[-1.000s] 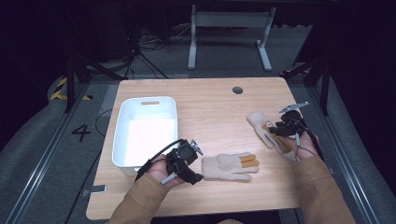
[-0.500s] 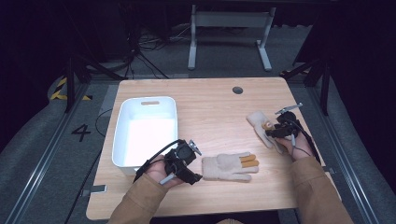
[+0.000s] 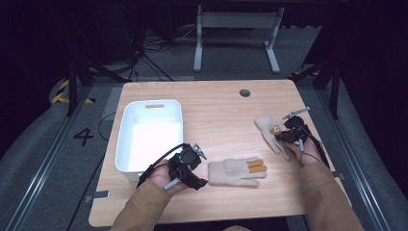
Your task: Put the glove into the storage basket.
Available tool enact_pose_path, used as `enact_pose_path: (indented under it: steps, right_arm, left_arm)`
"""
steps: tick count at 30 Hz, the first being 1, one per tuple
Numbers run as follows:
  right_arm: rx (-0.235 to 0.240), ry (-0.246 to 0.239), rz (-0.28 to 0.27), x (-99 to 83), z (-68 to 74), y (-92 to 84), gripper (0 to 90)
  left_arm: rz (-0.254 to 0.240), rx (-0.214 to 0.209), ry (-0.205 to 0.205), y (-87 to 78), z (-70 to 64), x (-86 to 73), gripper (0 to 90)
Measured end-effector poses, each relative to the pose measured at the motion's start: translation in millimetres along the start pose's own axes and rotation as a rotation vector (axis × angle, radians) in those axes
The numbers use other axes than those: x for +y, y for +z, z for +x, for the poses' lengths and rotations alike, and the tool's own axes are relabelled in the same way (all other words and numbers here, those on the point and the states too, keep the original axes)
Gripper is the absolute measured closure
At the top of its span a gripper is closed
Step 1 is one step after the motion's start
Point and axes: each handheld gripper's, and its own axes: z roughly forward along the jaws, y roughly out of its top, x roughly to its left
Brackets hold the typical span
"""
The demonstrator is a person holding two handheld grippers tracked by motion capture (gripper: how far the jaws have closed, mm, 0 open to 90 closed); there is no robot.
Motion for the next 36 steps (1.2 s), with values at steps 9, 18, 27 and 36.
enact_pose_path:
  steps: [9, 18, 27, 36]
  right_arm:
    - [0.021, -0.014, -0.018, 0.1, 3.0, -14.7, 75.4]
    - [0.026, -0.028, -0.051, 1.3, 5.5, -36.5, 76.2]
    - [0.062, -0.046, -0.085, 2.3, 11.4, -58.2, 76.1]
    - [0.145, -0.088, -0.078, 3.0, 18.0, -74.6, 76.0]
  left_arm:
    - [0.004, -0.008, 0.013, 0.9, 0.7, 3.4, 33.7]
    - [0.004, -0.012, 0.020, 2.0, 0.9, 6.7, 33.7]
    - [0.003, -0.014, 0.032, 2.9, 0.5, 11.1, 33.6]
    - [-0.009, -0.013, 0.040, 1.4, 1.2, 14.6, 33.6]
